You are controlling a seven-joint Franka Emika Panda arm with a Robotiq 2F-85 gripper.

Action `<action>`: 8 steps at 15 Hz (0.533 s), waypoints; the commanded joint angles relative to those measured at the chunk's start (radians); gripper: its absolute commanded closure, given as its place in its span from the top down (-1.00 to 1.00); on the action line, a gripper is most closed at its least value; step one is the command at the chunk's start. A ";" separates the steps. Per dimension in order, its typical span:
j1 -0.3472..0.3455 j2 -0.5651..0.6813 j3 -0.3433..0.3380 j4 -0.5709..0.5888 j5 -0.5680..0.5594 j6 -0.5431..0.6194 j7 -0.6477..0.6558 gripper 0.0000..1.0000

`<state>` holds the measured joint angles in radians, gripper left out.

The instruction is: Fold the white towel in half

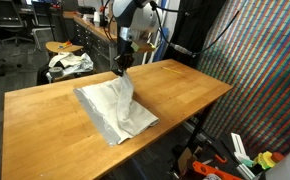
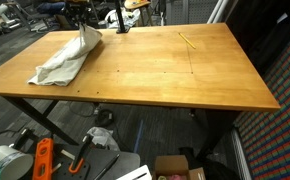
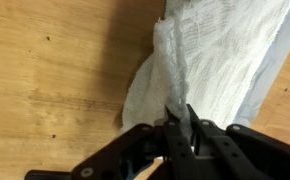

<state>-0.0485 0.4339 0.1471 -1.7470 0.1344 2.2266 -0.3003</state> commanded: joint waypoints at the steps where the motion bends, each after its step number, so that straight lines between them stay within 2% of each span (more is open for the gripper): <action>1: 0.057 -0.048 -0.008 -0.038 -0.015 0.005 0.059 -0.75; 8: 0.157 -0.049 0.000 -0.043 -0.067 -0.005 0.158 -0.73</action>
<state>0.0721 0.4168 0.1487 -1.7671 0.0923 2.2262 -0.1919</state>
